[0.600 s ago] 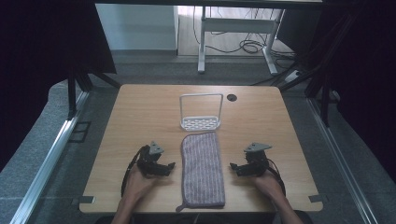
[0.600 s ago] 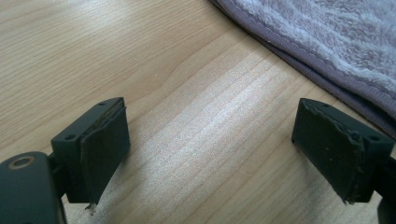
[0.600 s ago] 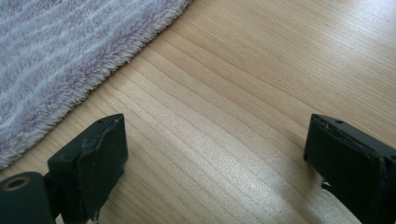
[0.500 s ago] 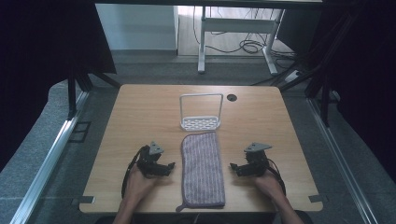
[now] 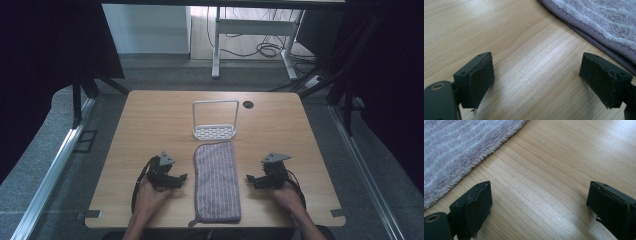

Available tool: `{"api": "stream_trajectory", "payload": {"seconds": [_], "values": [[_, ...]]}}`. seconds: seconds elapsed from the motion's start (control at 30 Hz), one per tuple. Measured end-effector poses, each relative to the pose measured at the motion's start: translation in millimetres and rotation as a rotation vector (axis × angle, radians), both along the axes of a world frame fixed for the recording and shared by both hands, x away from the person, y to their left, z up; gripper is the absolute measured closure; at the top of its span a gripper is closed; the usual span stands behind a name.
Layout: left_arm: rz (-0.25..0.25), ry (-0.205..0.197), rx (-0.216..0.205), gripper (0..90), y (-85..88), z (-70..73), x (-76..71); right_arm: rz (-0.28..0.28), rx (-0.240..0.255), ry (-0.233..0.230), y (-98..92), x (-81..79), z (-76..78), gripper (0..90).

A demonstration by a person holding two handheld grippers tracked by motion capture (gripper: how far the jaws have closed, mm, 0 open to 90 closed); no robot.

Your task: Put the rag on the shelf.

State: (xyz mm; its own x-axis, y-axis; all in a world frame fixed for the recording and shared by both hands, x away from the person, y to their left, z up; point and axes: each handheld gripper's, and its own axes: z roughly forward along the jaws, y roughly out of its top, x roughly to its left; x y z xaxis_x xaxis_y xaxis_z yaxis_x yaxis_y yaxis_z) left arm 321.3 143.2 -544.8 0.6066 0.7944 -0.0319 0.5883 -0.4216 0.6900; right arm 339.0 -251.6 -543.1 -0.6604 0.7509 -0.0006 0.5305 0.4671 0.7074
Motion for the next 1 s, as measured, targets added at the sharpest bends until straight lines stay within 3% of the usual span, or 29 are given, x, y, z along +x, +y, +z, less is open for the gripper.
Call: {"api": "stream_trajectory", "payload": {"seconds": [0.37,0.57,0.7,1.0], "values": [[0.000,0.000,0.000,12.2,0.0,0.0,0.0,0.002,-0.004,0.011,1.0,0.9,0.8,5.4],[0.007,-0.001,-0.001,13.3,0.2,0.4,-0.1,-0.006,-0.018,0.034,1.5,2.9,4.3,9.5],[0.006,0.013,-0.011,15.8,-0.2,2.6,1.9,-0.004,0.012,0.064,0.8,7.0,9.3,13.0],[-0.012,0.018,-0.031,19.9,-5.5,13.1,13.1,-0.002,0.032,0.061,3.2,15.5,22.1,13.2]]}}
